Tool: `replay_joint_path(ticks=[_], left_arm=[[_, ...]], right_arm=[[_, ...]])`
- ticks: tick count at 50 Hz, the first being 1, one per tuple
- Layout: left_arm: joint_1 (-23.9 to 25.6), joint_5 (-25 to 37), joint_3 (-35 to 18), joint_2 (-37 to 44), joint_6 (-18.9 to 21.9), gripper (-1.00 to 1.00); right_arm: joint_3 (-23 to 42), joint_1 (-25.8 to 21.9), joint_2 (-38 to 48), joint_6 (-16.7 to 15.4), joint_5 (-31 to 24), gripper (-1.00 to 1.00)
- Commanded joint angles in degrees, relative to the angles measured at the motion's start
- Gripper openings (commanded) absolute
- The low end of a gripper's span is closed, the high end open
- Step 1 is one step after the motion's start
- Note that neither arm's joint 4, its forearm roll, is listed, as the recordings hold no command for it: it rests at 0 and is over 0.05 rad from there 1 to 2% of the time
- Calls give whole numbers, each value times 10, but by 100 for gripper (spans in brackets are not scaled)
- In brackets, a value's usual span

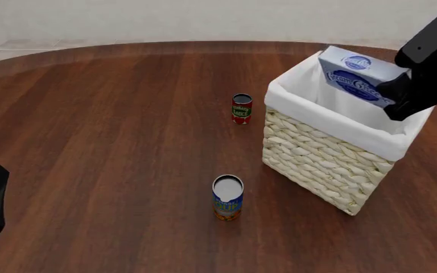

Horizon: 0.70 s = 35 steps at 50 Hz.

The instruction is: Pick up the cream cheese box, and put it in the basket.

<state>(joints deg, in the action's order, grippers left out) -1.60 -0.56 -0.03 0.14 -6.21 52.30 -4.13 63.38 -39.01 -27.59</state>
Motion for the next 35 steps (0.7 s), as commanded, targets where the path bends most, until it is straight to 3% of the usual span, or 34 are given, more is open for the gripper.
replay_joint_path(ticks=[1, 31, 32, 35], left_arm=[[0, 0, 0, 0, 1, 100], [-1, -1, 0, 1, 0, 100], [-1, -1, 0, 0, 0, 100], [-1, -1, 0, 0, 0, 100]], right_arm=[[12, 5, -1, -2, -8, -100], [10, 15, 15, -35, -12, -100], [10, 14, 15, -34, -13, 100], [7, 16, 15, -40, -12, 100]])
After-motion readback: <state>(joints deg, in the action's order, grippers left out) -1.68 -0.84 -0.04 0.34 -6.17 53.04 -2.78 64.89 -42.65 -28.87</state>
